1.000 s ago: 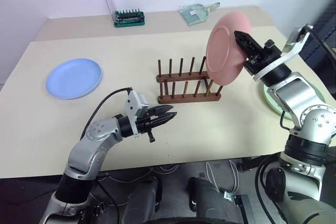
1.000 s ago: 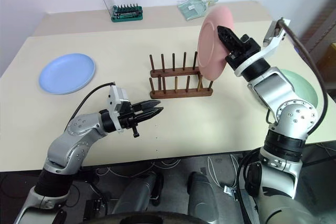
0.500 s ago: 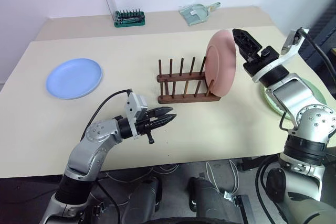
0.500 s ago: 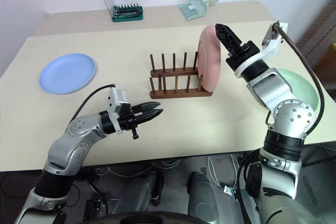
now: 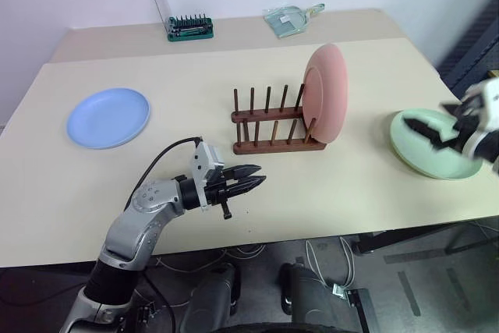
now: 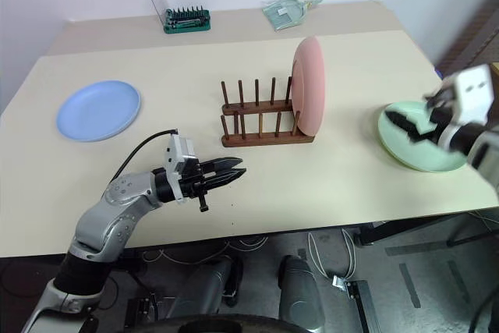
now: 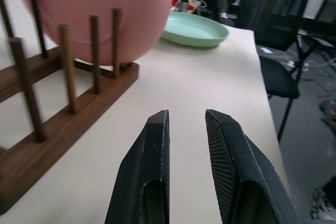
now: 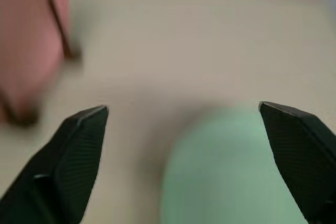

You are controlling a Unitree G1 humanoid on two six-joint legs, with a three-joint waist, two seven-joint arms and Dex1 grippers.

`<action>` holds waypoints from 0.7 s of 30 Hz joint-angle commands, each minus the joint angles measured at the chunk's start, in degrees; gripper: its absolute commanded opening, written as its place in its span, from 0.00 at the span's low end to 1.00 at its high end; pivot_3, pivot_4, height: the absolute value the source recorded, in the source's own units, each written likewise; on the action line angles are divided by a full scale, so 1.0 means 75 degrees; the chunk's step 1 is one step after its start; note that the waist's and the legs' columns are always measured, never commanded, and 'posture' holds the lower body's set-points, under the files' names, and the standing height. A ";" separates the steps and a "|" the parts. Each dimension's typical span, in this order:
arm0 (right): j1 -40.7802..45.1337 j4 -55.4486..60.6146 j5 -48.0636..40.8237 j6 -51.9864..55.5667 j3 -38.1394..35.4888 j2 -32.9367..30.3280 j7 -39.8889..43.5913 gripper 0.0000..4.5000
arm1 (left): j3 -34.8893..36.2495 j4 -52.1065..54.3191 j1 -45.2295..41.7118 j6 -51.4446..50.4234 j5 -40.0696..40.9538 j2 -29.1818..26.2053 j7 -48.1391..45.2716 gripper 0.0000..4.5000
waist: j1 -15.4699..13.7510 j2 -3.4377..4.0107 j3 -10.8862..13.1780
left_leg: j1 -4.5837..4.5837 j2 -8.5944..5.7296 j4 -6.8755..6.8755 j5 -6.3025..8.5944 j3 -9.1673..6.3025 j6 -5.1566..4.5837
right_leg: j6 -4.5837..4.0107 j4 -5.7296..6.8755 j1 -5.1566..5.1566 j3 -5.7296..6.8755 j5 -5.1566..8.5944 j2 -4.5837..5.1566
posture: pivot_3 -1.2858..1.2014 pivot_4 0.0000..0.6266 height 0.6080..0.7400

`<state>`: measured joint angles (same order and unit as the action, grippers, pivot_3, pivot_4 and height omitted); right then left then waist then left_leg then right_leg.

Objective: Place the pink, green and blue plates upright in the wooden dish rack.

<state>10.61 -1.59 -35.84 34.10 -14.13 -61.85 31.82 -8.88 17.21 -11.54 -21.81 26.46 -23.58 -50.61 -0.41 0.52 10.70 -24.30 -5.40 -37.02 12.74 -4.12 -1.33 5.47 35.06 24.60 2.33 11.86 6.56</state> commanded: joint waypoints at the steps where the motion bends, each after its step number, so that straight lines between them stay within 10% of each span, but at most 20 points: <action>1: -0.0287 0.0163 0.1198 -0.0569 0.0458 -0.0330 0.0400 0.99 | -0.0059 0.0088 -0.0159 0.0100 0.0014 0.0004 -0.0093 0.24 | -0.0015 0.0003 -0.0001 | 0.0000 0.0003 0.0000 0.0000 0.0001 0.0001 | 0.0008 0.0000 0.0001 0.0001 0.0005 -0.0001 | 0.52 0.24 1.00; 8: -0.0019 -0.0716 0.2645 -0.0810 0.1220 0.0279 0.0130 0.99 | -0.0139 0.0171 -0.0281 -0.0048 0.0062 -0.0016 -0.0067 0.24 | -0.0054 -0.0014 0.0006 | -0.0004 0.0004 -0.0003 0.0001 0.0000 0.0002 | 0.0009 -0.0004 0.0001 0.0002 0.0005 -0.0004 | 0.52 0.24 1.00; 11: 0.0177 -0.1088 0.2942 -0.0835 0.1251 0.0514 0.0120 0.80 | -0.0113 0.0254 -0.0276 -0.0121 0.0099 -0.0053 -0.0039 0.24 | -0.0052 -0.0016 0.0007 | -0.0003 0.0002 -0.0005 0.0001 0.0001 0.0002 | 0.0008 -0.0005 -0.0001 0.0001 0.0003 -0.0004 | 0.52 0.24 1.00; 18: 0.0310 -0.1191 0.3257 -0.0886 0.1114 0.0698 0.0299 0.02 | -0.0059 0.0341 -0.0280 -0.0245 0.0152 -0.0092 0.0028 0.24 | -0.0060 -0.0018 0.0006 | -0.0003 0.0001 -0.0007 0.0001 0.0000 0.0002 | 0.0009 -0.0004 -0.0003 0.0002 0.0002 -0.0007 | 0.52 0.24 1.00; 21: 0.0400 -0.0929 0.3340 -0.0936 0.0937 0.0777 0.0178 0.01 | -0.0051 0.0349 -0.0301 -0.0286 0.0178 -0.0093 0.0060 0.24 | -0.0057 -0.0025 0.0007 | -0.0002 0.0001 -0.0011 0.0001 -0.0001 0.0002 | 0.0012 -0.0004 -0.0006 0.0001 0.0000 -0.0008 | 0.52 0.24 1.00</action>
<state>12.90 -10.19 -11.38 27.24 -5.42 -56.55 33.61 -10.01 17.67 -13.33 -23.86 26.80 -24.28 -50.29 -0.84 0.33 10.75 -24.30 -5.39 -37.10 12.74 -4.14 -1.32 5.56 35.04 24.56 2.35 11.86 6.49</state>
